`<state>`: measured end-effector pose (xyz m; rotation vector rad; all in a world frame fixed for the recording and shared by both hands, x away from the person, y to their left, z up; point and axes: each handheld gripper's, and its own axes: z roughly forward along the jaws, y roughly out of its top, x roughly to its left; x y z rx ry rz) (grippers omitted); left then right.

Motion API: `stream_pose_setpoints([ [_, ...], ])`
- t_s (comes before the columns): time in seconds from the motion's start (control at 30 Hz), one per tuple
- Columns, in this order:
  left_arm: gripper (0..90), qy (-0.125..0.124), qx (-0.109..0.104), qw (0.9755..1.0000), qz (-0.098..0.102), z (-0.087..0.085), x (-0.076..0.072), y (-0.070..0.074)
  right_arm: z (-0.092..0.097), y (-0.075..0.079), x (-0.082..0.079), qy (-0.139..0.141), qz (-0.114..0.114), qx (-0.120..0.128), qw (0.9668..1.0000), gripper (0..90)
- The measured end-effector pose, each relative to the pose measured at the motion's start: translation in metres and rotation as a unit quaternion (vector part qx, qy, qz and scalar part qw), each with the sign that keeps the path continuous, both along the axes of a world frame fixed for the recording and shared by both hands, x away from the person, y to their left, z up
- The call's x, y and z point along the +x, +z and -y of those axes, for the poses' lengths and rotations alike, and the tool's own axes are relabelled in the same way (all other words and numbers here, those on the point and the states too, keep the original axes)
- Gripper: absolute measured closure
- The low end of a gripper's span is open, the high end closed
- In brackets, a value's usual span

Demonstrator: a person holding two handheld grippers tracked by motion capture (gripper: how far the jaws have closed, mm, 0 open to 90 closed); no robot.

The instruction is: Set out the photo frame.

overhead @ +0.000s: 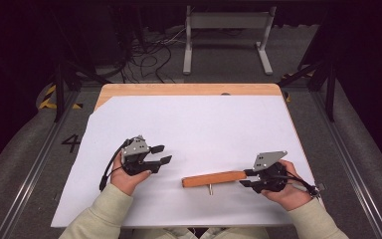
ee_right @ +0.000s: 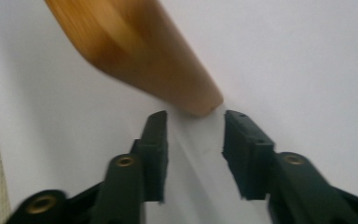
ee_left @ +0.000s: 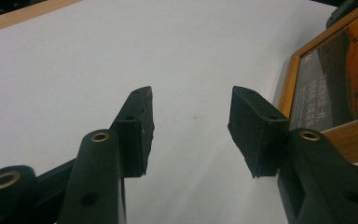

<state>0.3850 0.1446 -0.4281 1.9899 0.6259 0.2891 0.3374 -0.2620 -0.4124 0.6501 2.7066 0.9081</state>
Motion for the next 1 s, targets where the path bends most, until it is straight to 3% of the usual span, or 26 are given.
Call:
stream_pose_setpoints([
  [0.13, 50.7, 0.0, 0.001, 1.0, 0.001, 0.0, 0.0, 0.0, 0.0, -0.007, 0.0, -0.008, -0.024, 0.003, 0.9997, 84.7],
  [0.17, 50.8, 0.0, 0.001, 1.0, 0.001, 0.0, 0.0, 0.0, 0.0, -0.007, 0.0, -0.008, -0.024, 0.003, 0.9997, 84.7],
  [0.2, 50.9, 0.002, 0.001, 1.0, 0.0, -0.001, 0.0, 0.0, -0.001, -0.009, 0.001, -0.004, -0.026, 0.015, 0.9995, 90.0],
  [0.3, 51.0, 0.004, 0.001, 1.0, 0.0, -0.001, 0.0, 0.0, -0.002, -0.011, 0.002, 0.001, -0.031, 0.03, 0.9991, 90.0],
  [0.5, 51.0, 0.005, 0.0, 1.0, -0.002, -0.001, 0.001, 0.0, -0.009, -0.022, 0.005, 0.003, -0.054, 0.031, 0.998, 90.0],
  [0.6, 51.0, 0.007, -0.001, 1.0, 0.0, -0.001, 0.001, 0.0, -0.008, -0.026, 0.011, -0.014, -0.063, 0.055, 0.9963, 90.0],
  [0.73, 51.1, 0.006, -0.001, 1.0, -0.002, -0.002, 0.001, 0.0, -0.007, -0.027, 0.014, -0.022, -0.061, 0.067, 0.9957, 90.0],
  [1.0, 51.4, 0.009, -0.001, 1.0, -0.002, -0.005, -0.001, -0.001, -0.013, -0.029, 0.043, -0.055, -0.054, 0.083, 0.9936, 90.0],
])
